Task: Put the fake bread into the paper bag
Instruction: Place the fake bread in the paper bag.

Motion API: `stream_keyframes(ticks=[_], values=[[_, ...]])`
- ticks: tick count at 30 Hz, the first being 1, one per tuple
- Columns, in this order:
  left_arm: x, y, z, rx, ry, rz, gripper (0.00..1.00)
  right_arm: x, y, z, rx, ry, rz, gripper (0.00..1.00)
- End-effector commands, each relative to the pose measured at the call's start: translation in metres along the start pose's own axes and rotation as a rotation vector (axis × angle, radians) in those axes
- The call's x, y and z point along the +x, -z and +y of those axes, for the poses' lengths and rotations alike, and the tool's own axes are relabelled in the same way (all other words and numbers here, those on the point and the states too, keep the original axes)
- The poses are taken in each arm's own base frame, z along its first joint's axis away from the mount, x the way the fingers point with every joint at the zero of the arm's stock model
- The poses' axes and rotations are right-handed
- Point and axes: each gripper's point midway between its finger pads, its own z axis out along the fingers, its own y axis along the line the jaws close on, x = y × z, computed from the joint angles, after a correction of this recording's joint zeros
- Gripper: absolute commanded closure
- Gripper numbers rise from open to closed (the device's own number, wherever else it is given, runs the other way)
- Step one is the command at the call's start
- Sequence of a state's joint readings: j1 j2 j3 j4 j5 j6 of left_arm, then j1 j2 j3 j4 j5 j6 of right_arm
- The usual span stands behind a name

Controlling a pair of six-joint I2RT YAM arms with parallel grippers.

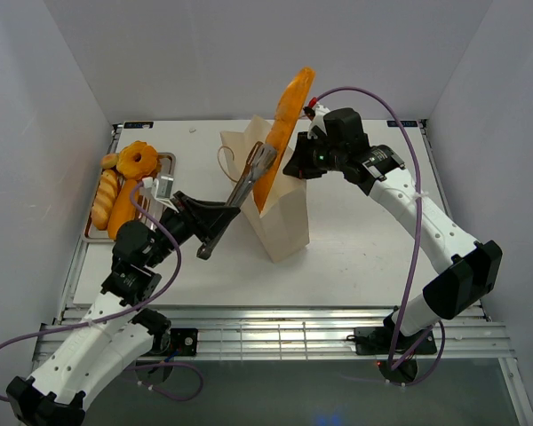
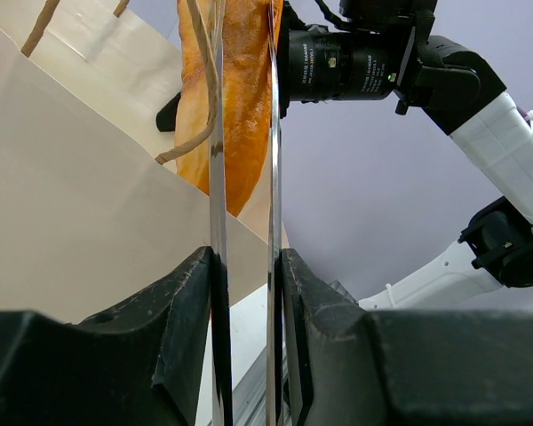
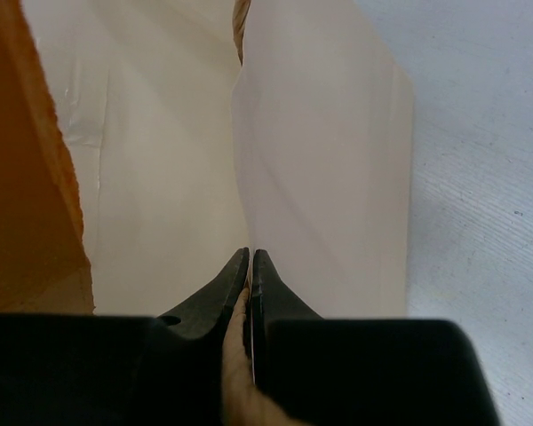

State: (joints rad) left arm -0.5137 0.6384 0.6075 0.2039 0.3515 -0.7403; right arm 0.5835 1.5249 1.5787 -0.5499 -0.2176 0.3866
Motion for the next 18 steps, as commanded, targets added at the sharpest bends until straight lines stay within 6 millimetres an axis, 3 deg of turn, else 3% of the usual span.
stream_keyframes(ticks=[1, 10, 18], values=[[-0.012, 0.006, -0.010, 0.027, -0.039, -0.058, 0.56, -0.022, 0.015, 0.015, -0.046, 0.019, -0.076, 0.92], [-0.010, 0.021, -0.002, -0.030, -0.036, -0.080, 0.58, -0.027, 0.021, 0.009, -0.031, 0.001, -0.099, 0.92], [-0.008, 0.019, 0.000, -0.034, -0.030, -0.070, 0.55, -0.024, 0.016, 0.020, -0.101, -0.022, -0.080, 0.92]])
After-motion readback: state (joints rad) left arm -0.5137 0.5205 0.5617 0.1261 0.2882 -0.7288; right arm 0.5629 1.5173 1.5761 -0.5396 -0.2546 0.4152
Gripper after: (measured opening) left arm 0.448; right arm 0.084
